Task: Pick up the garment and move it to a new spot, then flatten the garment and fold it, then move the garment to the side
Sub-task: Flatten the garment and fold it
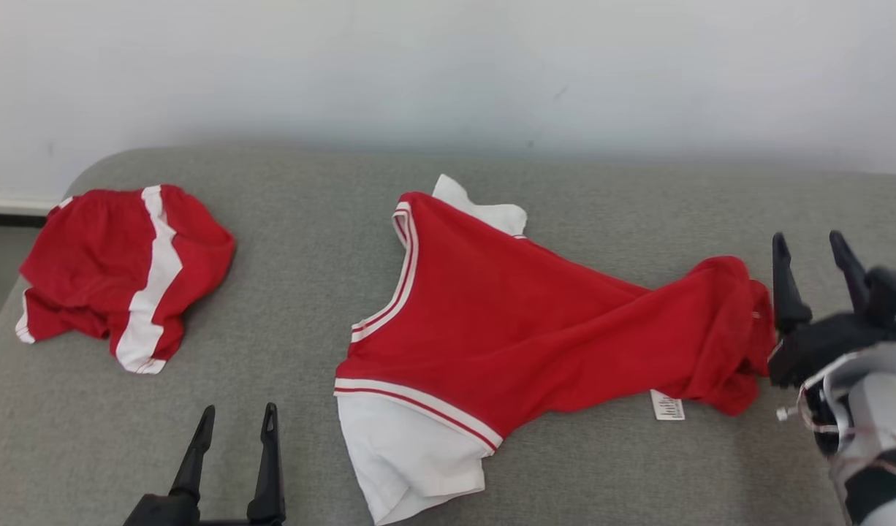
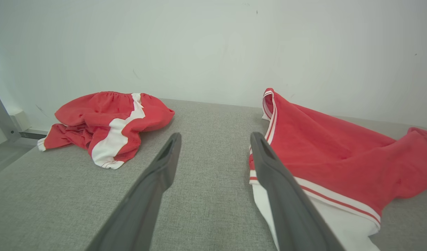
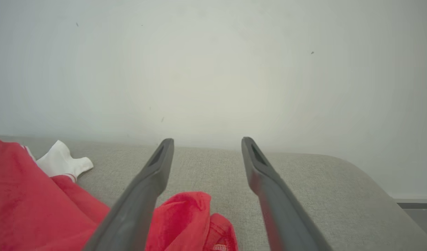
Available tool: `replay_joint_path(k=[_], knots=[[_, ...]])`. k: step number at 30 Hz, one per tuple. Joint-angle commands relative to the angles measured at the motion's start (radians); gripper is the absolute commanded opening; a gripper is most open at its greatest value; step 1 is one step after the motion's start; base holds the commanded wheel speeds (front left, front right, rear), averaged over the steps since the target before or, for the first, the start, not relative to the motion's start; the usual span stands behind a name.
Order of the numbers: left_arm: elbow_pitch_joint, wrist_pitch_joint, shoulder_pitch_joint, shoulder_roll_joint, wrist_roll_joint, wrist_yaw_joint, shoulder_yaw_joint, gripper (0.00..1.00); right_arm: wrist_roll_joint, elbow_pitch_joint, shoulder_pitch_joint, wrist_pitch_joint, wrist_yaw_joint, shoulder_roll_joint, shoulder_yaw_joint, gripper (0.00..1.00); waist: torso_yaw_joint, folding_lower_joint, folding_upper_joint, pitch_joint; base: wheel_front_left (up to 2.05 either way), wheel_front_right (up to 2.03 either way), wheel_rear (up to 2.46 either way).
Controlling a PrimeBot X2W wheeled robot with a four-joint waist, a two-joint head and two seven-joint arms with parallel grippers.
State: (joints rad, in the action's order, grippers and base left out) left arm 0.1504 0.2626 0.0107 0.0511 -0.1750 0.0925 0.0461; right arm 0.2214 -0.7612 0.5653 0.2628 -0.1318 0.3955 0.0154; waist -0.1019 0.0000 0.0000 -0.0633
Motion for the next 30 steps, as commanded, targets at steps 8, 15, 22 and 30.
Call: replay_joint_path(k=[8,15,22,30], knots=[[-0.011,0.003,-0.038,-0.001,0.02,0.003,-0.033,1.0,0.01,0.237,-0.267,0.001,0.002,-0.045,0.045,1.0,0.059,0.0,0.0,0.051,0.0,0.0,0.0],[-0.013,0.003,-0.047,-0.001,0.024,0.007,-0.038,1.0,0.003,0.344,-0.435,0.0,0.002,-0.11,0.068,1.0,0.064,0.0,0.0,0.055,0.0,0.0,0.0],[-0.009,0.003,-0.043,-0.001,0.029,0.011,-0.033,1.0,0.007,0.343,-0.47,-0.024,0.002,-0.131,0.053,1.0,0.052,0.0,0.0,0.055,0.0,0.0,0.0],[-0.007,0.003,-0.032,-0.001,0.023,0.012,-0.025,1.0,0.01,0.256,-0.406,-0.044,0.002,-0.137,0.022,1.0,0.012,0.0,0.0,0.042,0.0,0.0,0.0]])
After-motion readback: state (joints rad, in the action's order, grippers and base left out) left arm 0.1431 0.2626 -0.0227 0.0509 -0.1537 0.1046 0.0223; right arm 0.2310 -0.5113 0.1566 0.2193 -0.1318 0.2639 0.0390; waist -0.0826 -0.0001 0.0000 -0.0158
